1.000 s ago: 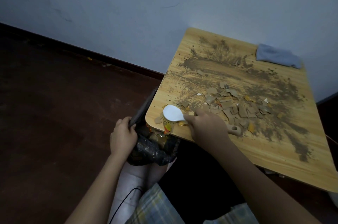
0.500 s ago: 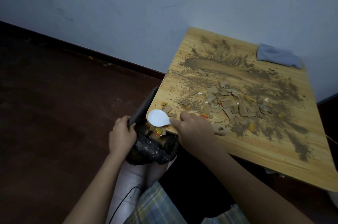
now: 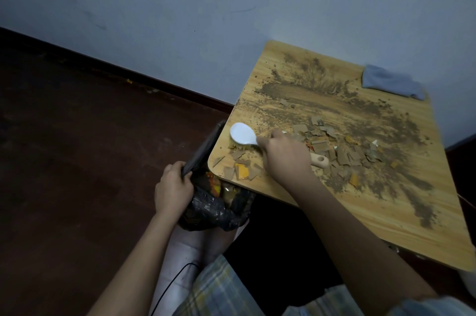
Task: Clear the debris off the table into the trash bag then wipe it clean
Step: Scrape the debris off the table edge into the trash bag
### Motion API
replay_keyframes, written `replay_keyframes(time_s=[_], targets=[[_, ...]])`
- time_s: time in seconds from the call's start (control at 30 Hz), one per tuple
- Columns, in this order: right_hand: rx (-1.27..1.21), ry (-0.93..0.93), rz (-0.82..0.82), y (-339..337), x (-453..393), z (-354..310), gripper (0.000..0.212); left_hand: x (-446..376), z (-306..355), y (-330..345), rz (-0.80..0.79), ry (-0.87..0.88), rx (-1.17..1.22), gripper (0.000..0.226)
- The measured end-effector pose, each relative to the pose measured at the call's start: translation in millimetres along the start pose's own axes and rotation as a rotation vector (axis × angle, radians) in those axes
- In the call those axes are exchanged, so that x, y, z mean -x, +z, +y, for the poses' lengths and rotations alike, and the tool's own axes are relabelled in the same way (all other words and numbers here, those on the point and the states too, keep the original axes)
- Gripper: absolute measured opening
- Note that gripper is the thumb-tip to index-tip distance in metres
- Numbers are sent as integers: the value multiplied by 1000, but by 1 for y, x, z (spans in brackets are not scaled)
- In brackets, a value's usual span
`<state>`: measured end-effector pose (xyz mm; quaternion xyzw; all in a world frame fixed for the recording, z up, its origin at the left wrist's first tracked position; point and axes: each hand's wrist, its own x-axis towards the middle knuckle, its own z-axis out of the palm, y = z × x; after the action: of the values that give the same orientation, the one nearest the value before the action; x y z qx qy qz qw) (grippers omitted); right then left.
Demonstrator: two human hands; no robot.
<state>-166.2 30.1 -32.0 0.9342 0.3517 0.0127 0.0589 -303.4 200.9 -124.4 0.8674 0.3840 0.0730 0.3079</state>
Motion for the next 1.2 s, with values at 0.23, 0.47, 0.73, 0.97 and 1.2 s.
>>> replay_keyframes(time_s=[0.23,0.47,0.73,0.97,1.2], targets=[[-20,-25,-28,13,-3,-6,28,1,-2,1,5,-3,11,18],[-40,-132,9,19,18,-16,30,1,-4,1,-8,-22,15,20],[-44,-236,32,15,34,-23,35,2,-3,2,-4,-21,12,19],[-58,-247,13,13,37,-24,38,2,-3,3,-5,-23,9,18],[-97,-90,16,4,18,-6,30,1,-2,3,-2,-19,12,16]])
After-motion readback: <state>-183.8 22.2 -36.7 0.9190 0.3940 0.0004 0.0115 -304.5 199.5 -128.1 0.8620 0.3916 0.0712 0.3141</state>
